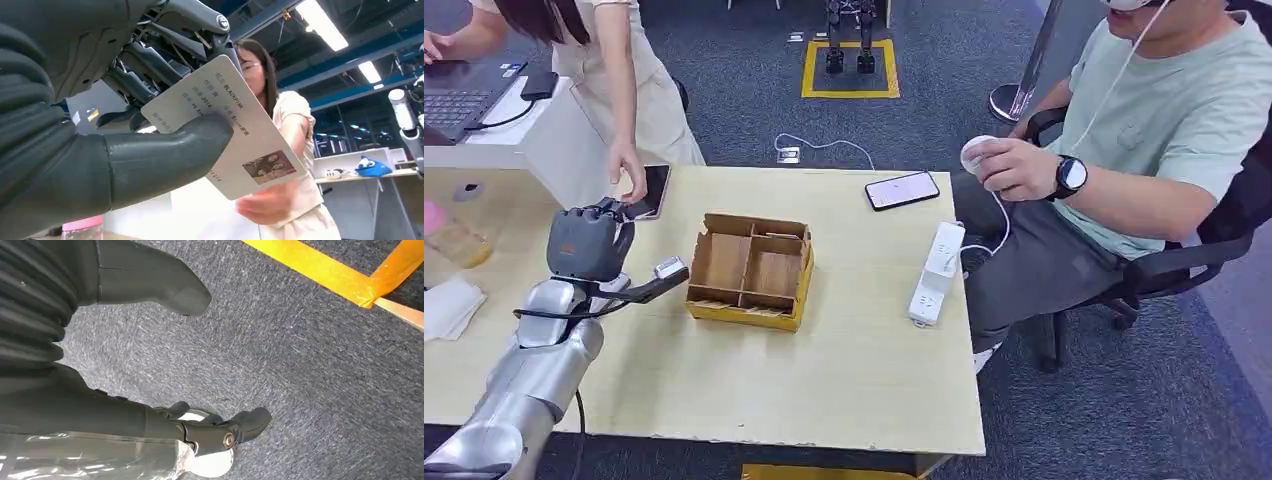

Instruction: Pass the card to the sensor for recognition and then transmit it.

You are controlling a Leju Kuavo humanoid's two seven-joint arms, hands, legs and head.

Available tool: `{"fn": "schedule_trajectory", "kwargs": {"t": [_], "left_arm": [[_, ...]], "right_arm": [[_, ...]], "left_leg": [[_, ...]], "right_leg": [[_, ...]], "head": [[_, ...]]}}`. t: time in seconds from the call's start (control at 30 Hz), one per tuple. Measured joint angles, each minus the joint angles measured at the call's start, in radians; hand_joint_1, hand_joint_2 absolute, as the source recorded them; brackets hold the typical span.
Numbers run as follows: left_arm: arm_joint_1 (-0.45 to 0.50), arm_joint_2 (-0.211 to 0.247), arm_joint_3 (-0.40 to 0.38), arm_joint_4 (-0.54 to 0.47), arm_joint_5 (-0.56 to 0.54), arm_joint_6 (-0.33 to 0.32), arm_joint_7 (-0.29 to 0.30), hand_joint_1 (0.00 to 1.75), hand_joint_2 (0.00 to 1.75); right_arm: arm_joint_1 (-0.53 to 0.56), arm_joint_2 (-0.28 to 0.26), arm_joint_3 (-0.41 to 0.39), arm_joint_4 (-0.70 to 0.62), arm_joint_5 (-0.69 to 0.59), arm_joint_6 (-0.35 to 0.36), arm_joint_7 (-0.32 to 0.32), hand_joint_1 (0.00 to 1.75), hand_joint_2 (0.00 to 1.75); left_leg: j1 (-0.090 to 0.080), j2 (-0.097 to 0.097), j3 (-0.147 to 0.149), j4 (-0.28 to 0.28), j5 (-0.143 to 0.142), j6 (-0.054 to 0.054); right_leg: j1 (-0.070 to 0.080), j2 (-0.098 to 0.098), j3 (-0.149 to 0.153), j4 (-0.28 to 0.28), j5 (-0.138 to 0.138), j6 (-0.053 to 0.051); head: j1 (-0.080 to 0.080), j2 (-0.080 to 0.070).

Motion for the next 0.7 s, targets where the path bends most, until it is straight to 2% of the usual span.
{"fn": "schedule_trajectory", "kwargs": {"t": [0.7], "left_arm": [[0.000,-0.011,-0.011,-0.016,-0.024,-0.008,0.026,1.75,1.75]], "right_arm": [[0.000,0.000,-0.008,0.000,0.003,0.009,-0.005,0.00,1.75]], "left_leg": [[0.000,0.000,0.000,0.000,0.000,0.000]], "right_leg": [[0.000,0.000,0.000,0.000,0.000,0.000]], "head": [[0.000,0.000]]}}
